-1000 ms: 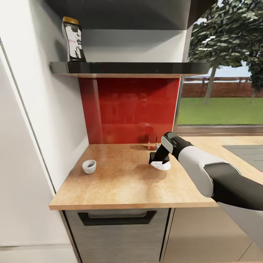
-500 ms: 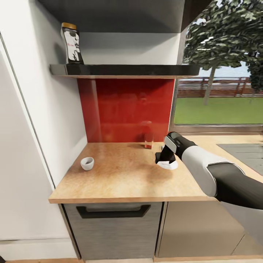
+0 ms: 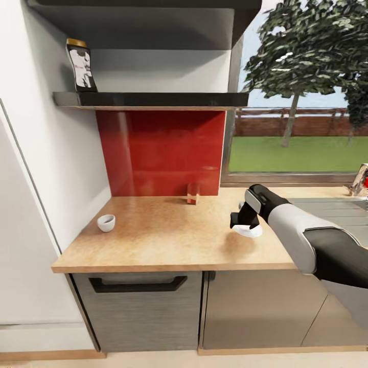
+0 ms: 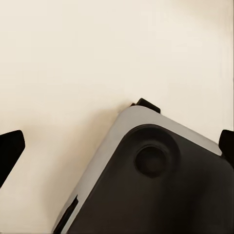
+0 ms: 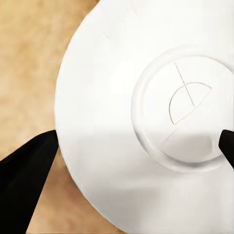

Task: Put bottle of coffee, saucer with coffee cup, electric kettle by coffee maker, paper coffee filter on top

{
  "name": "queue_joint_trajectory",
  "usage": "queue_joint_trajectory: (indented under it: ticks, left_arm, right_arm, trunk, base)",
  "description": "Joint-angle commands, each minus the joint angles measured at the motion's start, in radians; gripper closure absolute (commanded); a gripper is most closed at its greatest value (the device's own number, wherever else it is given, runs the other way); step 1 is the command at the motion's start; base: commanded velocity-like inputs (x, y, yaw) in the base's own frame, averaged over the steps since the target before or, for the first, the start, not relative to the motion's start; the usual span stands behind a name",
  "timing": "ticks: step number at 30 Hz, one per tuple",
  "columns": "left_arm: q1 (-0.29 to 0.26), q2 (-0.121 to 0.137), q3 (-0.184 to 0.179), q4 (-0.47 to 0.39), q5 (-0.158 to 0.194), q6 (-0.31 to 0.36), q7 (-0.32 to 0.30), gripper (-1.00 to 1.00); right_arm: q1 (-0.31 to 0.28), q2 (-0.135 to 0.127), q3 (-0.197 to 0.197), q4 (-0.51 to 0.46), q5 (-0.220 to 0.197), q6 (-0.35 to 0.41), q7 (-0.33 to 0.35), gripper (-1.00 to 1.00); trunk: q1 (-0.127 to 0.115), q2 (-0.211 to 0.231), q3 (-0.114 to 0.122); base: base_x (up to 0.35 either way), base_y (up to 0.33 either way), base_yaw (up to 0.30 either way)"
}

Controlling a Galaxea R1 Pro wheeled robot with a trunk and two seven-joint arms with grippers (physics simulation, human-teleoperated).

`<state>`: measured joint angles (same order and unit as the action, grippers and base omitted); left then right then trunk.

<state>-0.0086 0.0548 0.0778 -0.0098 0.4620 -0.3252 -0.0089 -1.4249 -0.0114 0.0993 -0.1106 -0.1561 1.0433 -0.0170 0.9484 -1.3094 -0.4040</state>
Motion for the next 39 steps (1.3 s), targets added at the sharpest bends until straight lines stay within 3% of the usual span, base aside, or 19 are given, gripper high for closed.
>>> queue_joint_trajectory:
  ticks: [1, 7, 10, 13, 23, 30, 39]
  left_arm:
    - [-0.001, 0.000, 0.008, 0.001, -0.004, -0.003, -0.001, -1.00]
    - [-0.001, 0.000, 0.010, 0.001, -0.003, -0.004, 0.000, -1.00]
    - [-0.001, -0.003, 0.009, 0.001, -0.004, -0.005, 0.000, -1.00]
    - [-0.001, -0.004, 0.009, 0.001, -0.005, -0.005, 0.000, -1.00]
    - [-0.001, -0.005, 0.008, 0.001, -0.005, -0.005, 0.000, -1.00]
    - [-0.001, -0.006, 0.008, 0.001, -0.006, -0.003, 0.000, -1.00]
    - [-0.001, -0.006, 0.008, 0.001, -0.006, -0.004, 0.000, -1.00]
  right_arm:
    - [0.000, -0.001, 0.008, -0.002, -0.011, 0.004, -0.002, 1.00]
    - [0.000, -0.010, 0.008, -0.001, -0.005, 0.004, -0.001, 1.00]
    - [0.000, -0.032, 0.008, -0.001, -0.006, 0.004, -0.001, 1.00]
    - [0.000, -0.039, 0.008, -0.001, -0.006, 0.004, -0.001, 1.00]
    - [0.000, -0.044, 0.008, -0.006, -0.006, 0.004, 0.001, 1.00]
    - [0.000, -0.053, 0.008, -0.112, -0.003, 0.004, 0.017, 1.00]
    - [0.000, -0.054, 0.009, -0.129, 0.017, 0.004, 0.008, 1.00]
  trunk:
    - [0.000, -0.001, -0.001]
    - [0.000, -0.001, -0.001]
    - [0.000, -0.001, -0.001]
    - [0.000, -0.001, -0.001]
    - [0.000, -0.001, -0.001]
    - [0.000, -0.001, -0.001]
    - [0.000, -0.001, -0.001]
  base:
    - [-0.007, -0.324, 0.000]
    - [-0.002, -0.325, 0.000]
    - [0.000, -0.326, 0.000]
    - [0.000, -0.326, 0.000]
    - [0.000, -0.326, 0.000]
    - [0.000, -0.326, 0.000]
    - [0.000, -0.326, 0.000]
